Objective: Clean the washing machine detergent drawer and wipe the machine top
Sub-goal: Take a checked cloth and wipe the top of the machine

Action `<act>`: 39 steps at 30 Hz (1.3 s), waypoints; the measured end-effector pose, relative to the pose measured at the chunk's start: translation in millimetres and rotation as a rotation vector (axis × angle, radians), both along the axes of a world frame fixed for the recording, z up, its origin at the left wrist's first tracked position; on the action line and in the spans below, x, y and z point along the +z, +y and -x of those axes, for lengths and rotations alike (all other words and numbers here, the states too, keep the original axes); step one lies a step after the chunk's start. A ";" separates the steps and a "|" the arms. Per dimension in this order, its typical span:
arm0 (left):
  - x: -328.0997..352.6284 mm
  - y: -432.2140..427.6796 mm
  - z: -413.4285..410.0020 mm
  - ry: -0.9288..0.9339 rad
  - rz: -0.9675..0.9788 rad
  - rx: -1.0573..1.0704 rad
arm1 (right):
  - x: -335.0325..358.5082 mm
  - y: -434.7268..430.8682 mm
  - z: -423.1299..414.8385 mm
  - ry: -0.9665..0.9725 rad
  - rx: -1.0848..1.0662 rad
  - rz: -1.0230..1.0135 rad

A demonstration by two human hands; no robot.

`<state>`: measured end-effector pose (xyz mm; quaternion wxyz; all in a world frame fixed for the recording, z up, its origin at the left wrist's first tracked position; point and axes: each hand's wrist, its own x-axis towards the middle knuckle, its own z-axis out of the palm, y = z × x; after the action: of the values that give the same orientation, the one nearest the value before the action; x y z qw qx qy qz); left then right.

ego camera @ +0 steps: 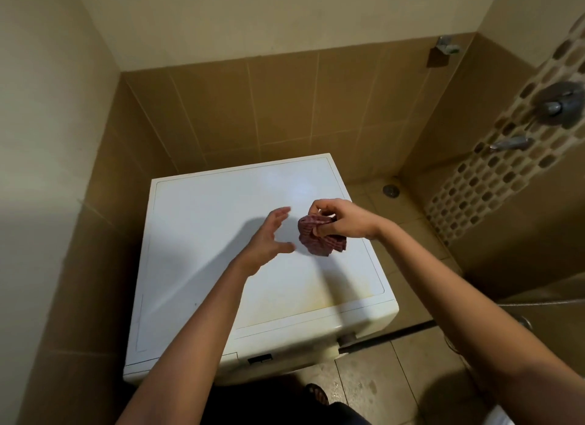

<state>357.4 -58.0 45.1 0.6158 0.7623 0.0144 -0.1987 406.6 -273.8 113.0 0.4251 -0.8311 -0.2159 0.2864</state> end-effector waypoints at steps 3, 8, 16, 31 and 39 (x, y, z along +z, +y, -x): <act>11.7 -8.9 -8.1 0.054 -0.035 -0.235 | 9.2 -2.2 -5.0 0.170 -0.040 -0.130; -7.1 -14.3 9.3 0.267 0.136 -0.326 | -0.4 -17.9 -18.4 0.190 -0.220 -0.089; -58.5 -55.9 50.6 0.392 -0.035 0.077 | -80.3 -19.9 -10.0 -0.056 -0.386 0.289; -79.8 -16.8 47.5 0.227 -0.363 0.282 | -121.9 7.7 71.1 -0.364 -0.131 0.438; -75.9 -13.3 55.9 0.238 -0.290 0.239 | -125.8 20.6 33.3 -0.182 -0.074 0.768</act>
<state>301.4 -71.3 -30.8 0.5129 0.8068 0.2058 -0.2087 373.3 -253.2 -12.8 0.0725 -0.9588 -0.0996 0.2560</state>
